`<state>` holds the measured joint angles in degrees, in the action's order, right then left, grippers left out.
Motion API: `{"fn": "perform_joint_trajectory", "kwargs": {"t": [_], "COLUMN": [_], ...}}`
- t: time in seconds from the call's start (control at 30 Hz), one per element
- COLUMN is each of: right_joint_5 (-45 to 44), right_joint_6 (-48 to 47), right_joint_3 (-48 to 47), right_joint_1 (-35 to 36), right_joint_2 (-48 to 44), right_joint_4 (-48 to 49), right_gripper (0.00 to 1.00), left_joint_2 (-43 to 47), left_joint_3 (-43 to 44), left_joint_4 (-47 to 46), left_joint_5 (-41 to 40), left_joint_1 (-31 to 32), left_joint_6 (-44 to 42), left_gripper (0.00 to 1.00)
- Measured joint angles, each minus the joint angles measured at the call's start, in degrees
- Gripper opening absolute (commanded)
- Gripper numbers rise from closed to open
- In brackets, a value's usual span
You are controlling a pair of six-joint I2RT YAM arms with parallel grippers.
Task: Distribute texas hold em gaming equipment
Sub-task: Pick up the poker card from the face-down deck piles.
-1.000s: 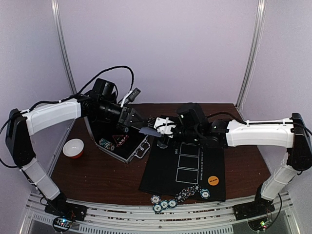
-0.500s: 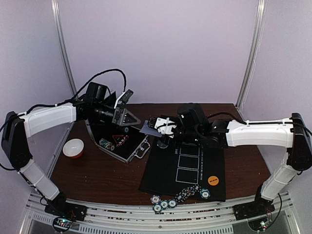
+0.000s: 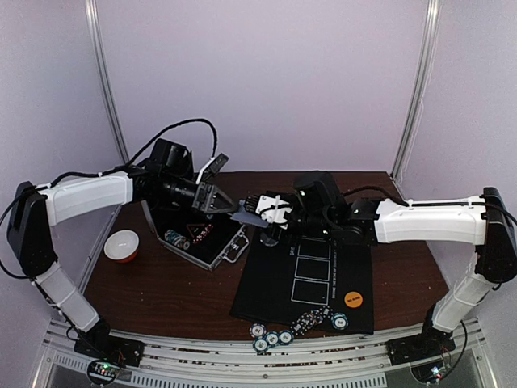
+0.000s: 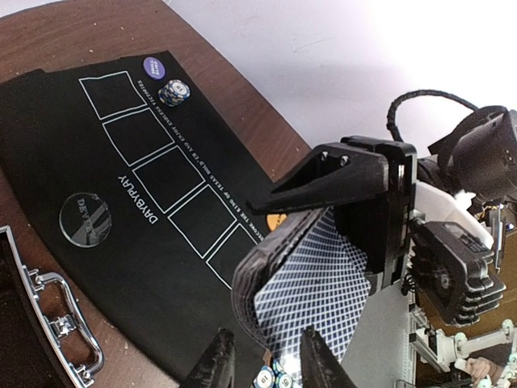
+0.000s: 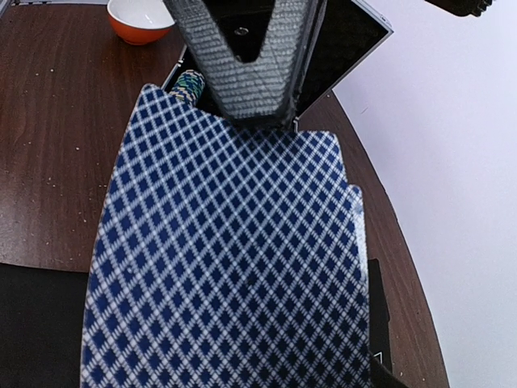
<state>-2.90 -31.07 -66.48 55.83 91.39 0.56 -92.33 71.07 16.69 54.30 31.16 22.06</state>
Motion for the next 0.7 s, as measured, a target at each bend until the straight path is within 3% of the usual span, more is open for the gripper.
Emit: {"fn": "perform_joint_trajectory", "kwargs": {"t": [0.4, 0.7], "right_joint_5": [0.4, 0.3], "right_joint_6": [0.0, 0.0], "right_joint_3": [0.0, 0.0], "right_joint_1": [0.0, 0.0], "right_joint_2": [0.0, 0.0], "right_joint_4": [0.0, 0.0], "right_gripper": [0.5, 0.5], "left_joint_2": [-0.5, -0.5], "left_joint_3": [1.6, 1.6], "left_joint_4": [0.5, 1.4], "left_joint_5": [1.7, 1.9], "left_joint_1": [0.7, 0.7], "left_joint_6": [-1.1, -1.4], "left_gripper": [0.0, 0.0]}}
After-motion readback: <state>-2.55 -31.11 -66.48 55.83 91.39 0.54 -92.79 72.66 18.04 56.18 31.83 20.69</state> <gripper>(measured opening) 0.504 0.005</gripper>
